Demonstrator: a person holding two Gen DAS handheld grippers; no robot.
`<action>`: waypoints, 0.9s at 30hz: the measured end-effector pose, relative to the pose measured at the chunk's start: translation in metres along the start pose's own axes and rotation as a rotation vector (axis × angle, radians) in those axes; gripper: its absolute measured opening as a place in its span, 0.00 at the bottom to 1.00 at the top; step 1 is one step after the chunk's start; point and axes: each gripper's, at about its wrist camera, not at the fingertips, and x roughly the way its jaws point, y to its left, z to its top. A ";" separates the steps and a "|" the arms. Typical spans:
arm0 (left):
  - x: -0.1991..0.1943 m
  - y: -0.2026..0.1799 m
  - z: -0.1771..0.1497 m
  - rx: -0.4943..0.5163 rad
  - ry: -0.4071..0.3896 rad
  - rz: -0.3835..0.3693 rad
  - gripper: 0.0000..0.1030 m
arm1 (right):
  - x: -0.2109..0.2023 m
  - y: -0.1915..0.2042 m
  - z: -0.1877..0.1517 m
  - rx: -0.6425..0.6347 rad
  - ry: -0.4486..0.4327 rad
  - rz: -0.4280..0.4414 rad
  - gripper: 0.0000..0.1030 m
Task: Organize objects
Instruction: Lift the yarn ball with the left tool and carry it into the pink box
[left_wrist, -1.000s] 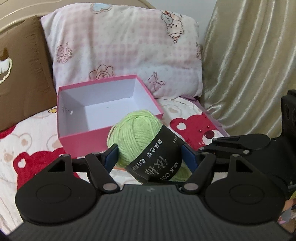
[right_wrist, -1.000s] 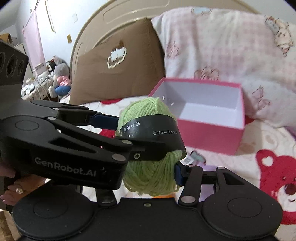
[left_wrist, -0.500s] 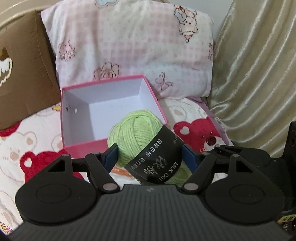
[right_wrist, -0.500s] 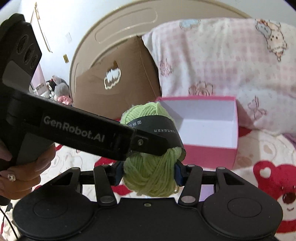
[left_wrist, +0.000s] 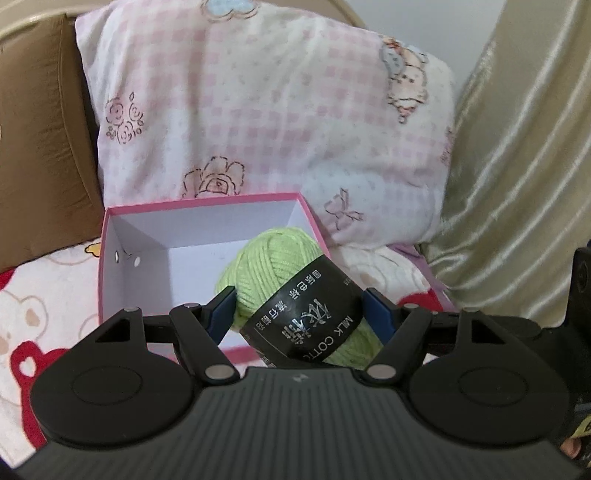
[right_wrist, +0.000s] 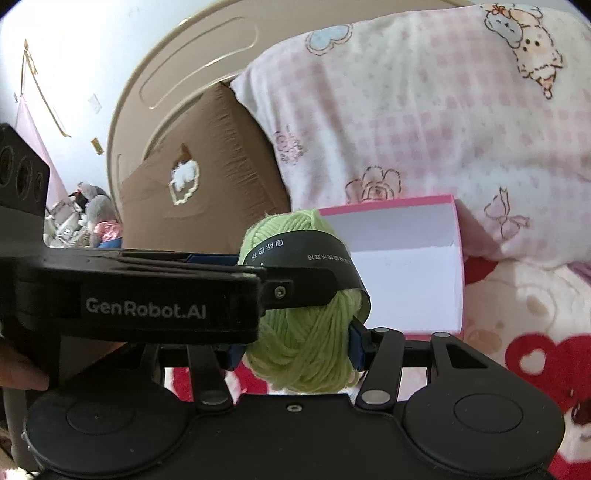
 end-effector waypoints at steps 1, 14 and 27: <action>0.008 0.006 0.003 -0.013 -0.002 -0.003 0.70 | 0.006 -0.003 0.003 0.002 0.005 -0.001 0.56; 0.111 0.057 0.027 -0.084 0.035 -0.020 0.70 | 0.095 -0.041 0.017 0.040 0.043 -0.100 0.56; 0.176 0.081 0.038 -0.133 0.071 -0.086 0.70 | 0.147 -0.065 0.028 0.002 0.082 -0.259 0.55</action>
